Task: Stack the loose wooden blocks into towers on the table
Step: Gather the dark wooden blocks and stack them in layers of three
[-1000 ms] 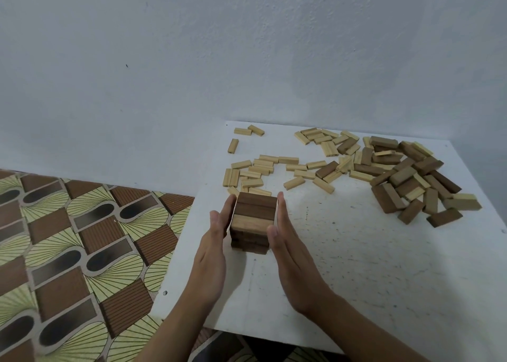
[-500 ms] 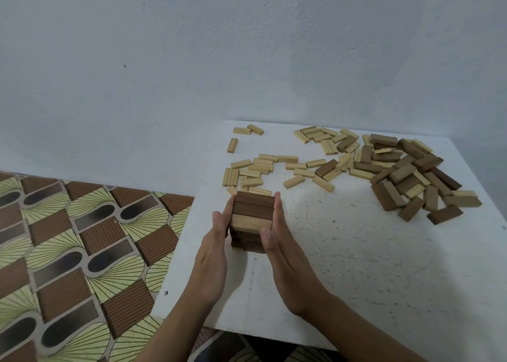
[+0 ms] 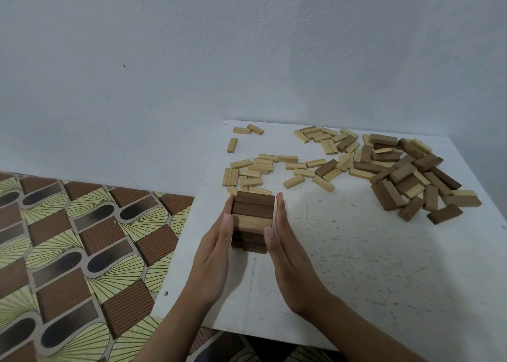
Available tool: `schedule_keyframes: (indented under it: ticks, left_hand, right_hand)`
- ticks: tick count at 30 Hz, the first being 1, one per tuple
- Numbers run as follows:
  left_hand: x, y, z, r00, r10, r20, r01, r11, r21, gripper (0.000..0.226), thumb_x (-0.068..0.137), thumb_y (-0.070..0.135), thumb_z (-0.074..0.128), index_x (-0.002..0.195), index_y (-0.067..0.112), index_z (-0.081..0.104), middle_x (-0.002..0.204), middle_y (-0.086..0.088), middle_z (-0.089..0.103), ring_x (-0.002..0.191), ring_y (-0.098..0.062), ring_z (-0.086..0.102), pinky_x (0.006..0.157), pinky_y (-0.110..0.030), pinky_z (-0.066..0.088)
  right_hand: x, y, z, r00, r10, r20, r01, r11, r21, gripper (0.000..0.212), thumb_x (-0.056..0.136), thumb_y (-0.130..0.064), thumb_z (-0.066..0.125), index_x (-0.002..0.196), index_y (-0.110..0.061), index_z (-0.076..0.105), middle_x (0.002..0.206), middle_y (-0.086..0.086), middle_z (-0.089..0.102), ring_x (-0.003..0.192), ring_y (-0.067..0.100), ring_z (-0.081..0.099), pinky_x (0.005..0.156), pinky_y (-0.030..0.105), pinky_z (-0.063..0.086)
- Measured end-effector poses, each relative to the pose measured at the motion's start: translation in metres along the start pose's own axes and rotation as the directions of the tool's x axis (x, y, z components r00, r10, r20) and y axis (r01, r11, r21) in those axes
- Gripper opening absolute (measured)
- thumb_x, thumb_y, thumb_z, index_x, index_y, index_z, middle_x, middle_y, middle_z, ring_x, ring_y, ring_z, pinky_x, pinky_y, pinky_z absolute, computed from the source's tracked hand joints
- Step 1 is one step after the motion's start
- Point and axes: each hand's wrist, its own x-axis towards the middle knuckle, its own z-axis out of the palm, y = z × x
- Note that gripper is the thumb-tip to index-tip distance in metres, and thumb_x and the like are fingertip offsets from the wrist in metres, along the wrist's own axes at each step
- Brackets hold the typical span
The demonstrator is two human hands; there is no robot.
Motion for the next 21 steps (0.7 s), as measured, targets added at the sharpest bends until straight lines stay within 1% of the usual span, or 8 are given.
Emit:
schedule_keyframes:
  ticks: [3,5,7,9,12,16,19,21]
  left_hand:
    - [0.002,-0.005,-0.002,0.999,0.024,0.023,-0.024,1.000,0.003,0.041,0.102,0.037,0.030,0.140,0.045,0.040,0.118,0.055,0.050,0.119,0.030,0.039,0.090,0.008,0.027]
    - [0.003,-0.011,-0.005,0.999,0.024,0.032,-0.024,1.000,0.007,0.044,0.102,0.039,0.029,0.145,0.043,0.039,0.123,0.055,0.048,0.123,0.029,0.036,0.091,0.008,0.025]
    - [0.004,-0.018,-0.008,0.999,0.033,0.041,-0.033,0.999,0.017,0.047,0.103,0.040,0.029,0.150,0.041,0.036,0.131,0.051,0.046,0.130,0.025,0.033,0.096,0.007,0.024]
    - [0.005,-0.022,-0.009,0.998,0.036,0.047,-0.036,0.999,0.008,0.048,0.105,0.039,0.028,0.152,0.039,0.036,0.137,0.046,0.045,0.135,0.020,0.032,0.100,0.004,0.024]
    - [0.005,-0.022,-0.009,0.998,0.042,0.054,-0.042,0.999,-0.012,0.048,0.106,0.036,0.027,0.152,0.034,0.036,0.139,0.043,0.045,0.136,0.019,0.033,0.101,0.003,0.025]
    - [0.005,-0.021,-0.009,0.998,0.044,0.035,-0.044,0.999,0.012,0.049,0.103,0.041,0.026,0.151,0.038,0.036,0.132,0.051,0.045,0.130,0.026,0.032,0.097,0.006,0.024]
    - [0.007,-0.022,-0.012,0.999,0.032,-0.015,-0.032,0.999,0.021,0.048,0.102,0.046,0.028,0.148,0.041,0.042,0.138,0.040,0.047,0.134,0.020,0.035,0.100,0.004,0.027]
    - [0.010,-0.023,-0.015,0.998,0.037,-0.052,-0.034,0.998,0.054,0.042,0.105,0.050,0.031,0.144,0.045,0.046,0.142,0.035,0.048,0.136,0.013,0.037,0.105,-0.006,0.031]
  right_hand:
    - [0.000,0.004,-0.002,1.000,-0.010,-0.005,0.010,1.000,-0.012,0.062,0.101,-0.057,0.021,0.152,-0.051,-0.014,0.158,-0.038,-0.010,0.148,-0.010,-0.006,0.120,0.021,0.012]
    - [-0.002,0.004,-0.003,1.000,-0.019,0.007,0.020,0.999,-0.026,0.059,0.104,-0.054,0.020,0.152,-0.050,-0.014,0.157,-0.041,-0.012,0.147,-0.011,-0.009,0.119,0.017,0.009]
    - [-0.003,0.003,-0.003,0.999,-0.031,0.025,0.032,0.999,-0.040,0.057,0.106,-0.048,0.020,0.151,-0.048,-0.014,0.154,-0.044,-0.014,0.147,-0.012,-0.011,0.112,0.003,0.008]
    - [-0.003,0.003,-0.002,0.999,-0.025,0.032,0.027,0.998,-0.048,0.057,0.107,-0.045,0.021,0.151,-0.048,-0.015,0.153,-0.045,-0.014,0.147,-0.012,-0.011,0.106,-0.004,0.007]
    - [-0.004,0.005,-0.001,0.999,-0.022,0.030,0.023,0.998,-0.056,0.057,0.105,-0.049,0.020,0.150,-0.049,-0.015,0.154,-0.045,-0.013,0.147,-0.011,-0.011,0.108,-0.003,0.006]
    - [-0.003,0.007,-0.004,1.000,0.002,0.024,0.000,0.998,-0.069,0.058,0.105,-0.050,0.019,0.154,-0.045,-0.013,0.151,-0.048,-0.013,0.146,-0.012,-0.012,0.106,-0.004,0.003]
    - [-0.001,0.009,-0.006,1.000,0.022,-0.008,-0.022,0.999,-0.049,0.060,0.101,-0.056,0.020,0.155,-0.049,-0.006,0.157,-0.042,-0.006,0.147,-0.013,-0.006,0.113,0.008,0.004]
    - [0.000,0.010,-0.010,0.998,0.042,-0.048,-0.044,0.999,-0.026,0.061,0.099,-0.058,0.022,0.156,-0.047,0.005,0.161,-0.034,0.006,0.146,-0.014,0.003,0.118,0.016,0.007]
